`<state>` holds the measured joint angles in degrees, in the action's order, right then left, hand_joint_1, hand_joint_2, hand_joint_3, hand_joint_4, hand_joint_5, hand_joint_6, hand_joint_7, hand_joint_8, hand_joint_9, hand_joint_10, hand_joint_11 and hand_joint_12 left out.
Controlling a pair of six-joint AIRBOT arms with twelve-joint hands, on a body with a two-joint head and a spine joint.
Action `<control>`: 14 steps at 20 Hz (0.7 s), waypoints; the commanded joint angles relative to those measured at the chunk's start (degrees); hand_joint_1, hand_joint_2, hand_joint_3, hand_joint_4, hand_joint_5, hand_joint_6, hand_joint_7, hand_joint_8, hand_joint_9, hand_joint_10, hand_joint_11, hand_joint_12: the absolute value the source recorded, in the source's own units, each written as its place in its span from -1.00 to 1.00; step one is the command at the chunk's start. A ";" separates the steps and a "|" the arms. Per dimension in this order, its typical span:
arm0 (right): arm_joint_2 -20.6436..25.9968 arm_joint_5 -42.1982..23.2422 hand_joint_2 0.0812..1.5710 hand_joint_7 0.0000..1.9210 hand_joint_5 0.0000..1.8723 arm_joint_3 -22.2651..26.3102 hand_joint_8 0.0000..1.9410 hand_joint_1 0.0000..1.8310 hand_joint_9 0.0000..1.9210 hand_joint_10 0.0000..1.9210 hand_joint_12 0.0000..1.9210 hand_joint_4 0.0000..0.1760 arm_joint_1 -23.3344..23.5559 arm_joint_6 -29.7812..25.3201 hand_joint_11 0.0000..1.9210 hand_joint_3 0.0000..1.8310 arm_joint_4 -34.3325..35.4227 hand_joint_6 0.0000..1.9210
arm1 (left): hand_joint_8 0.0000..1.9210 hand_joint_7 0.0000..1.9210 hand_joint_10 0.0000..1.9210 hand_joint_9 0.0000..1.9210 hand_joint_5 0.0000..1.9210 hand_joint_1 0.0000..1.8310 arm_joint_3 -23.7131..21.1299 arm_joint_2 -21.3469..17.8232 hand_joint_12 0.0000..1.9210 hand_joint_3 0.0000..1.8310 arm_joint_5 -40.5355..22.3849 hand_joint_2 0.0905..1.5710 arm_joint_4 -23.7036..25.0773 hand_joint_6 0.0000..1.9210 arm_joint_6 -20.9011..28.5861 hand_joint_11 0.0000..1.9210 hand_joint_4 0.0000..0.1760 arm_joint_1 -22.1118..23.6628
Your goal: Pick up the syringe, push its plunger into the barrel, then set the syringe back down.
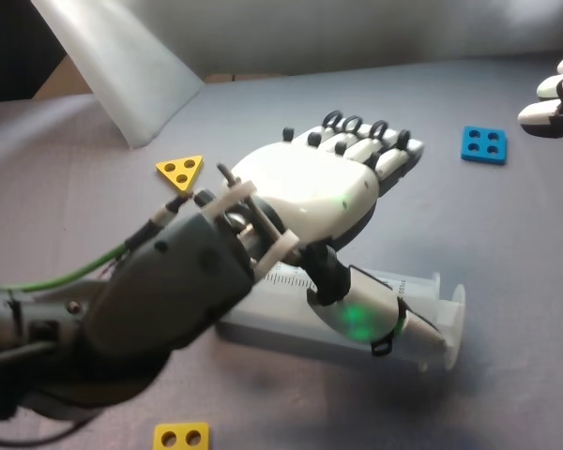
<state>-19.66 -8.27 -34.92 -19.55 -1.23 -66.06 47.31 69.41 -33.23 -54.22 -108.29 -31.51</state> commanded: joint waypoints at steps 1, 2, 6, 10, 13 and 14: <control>0.01 -2.37 0.63 -0.75 -0.70 0.13 -1.00 -1.00 -0.83 -1.00 -0.68 -1.00 0.62 0.03 -1.00 -1.00 0.82 -1.00 | -1.00 -1.00 -1.00 -1.00 -1.00 -0.77 0.10 -0.78 -1.00 -1.00 -0.40 -0.26 3.92 -1.00 1.15 -1.00 -1.00 1.43; 0.01 -2.36 0.63 -0.75 -0.70 0.16 -1.00 -1.00 -0.83 -1.00 -0.67 -1.00 0.61 0.02 -1.00 -1.00 0.82 -1.00 | -1.00 -1.00 -1.00 -1.00 -1.00 -0.85 -0.01 -1.83 -1.00 -1.00 1.35 -0.28 4.56 -1.00 1.41 -1.00 -1.00 2.25; 0.01 -2.35 0.63 -0.74 -0.68 0.52 -1.00 -1.00 -0.82 -1.00 -0.67 -1.00 0.62 0.03 -1.00 -1.00 0.82 -0.99 | -1.00 -1.00 -1.00 -1.00 -1.00 -0.89 -0.18 -5.28 -1.00 -1.00 5.01 -0.17 9.11 -1.00 6.50 -1.00 -1.00 4.06; 0.01 -2.34 0.68 -0.54 -0.55 0.69 -0.97 -1.00 -0.62 -0.93 -0.12 -1.00 0.63 0.03 -1.00 -1.00 0.82 -0.98 | -0.97 -0.79 -0.97 -0.84 -0.79 -0.78 0.76 -7.10 -0.66 -0.97 8.83 0.34 16.49 -0.98 14.49 -1.00 -1.00 6.27; 0.03 -2.04 0.87 -0.33 -0.29 0.71 0.73 -0.87 -0.38 0.82 0.92 -1.00 0.63 0.03 -0.49 -0.99 0.82 0.49 | 0.74 -0.59 0.81 -0.63 -0.56 -0.94 1.72 -7.35 0.87 -0.97 11.01 0.91 21.90 0.70 19.03 -0.75 -1.00 7.90; 0.03 -2.01 0.90 -0.25 -0.27 0.72 0.95 -0.83 -0.23 0.96 0.98 -1.00 0.63 0.03 -0.26 -0.99 0.82 0.90 | 0.95 -0.51 0.96 -0.51 -0.48 -0.97 1.81 -7.37 0.97 -0.94 11.13 0.98 23.01 0.94 20.12 -0.57 -1.00 8.07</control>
<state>-19.66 -8.08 -34.37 -19.55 -1.21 -66.06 49.06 62.22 -17.85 -32.58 -88.47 -24.34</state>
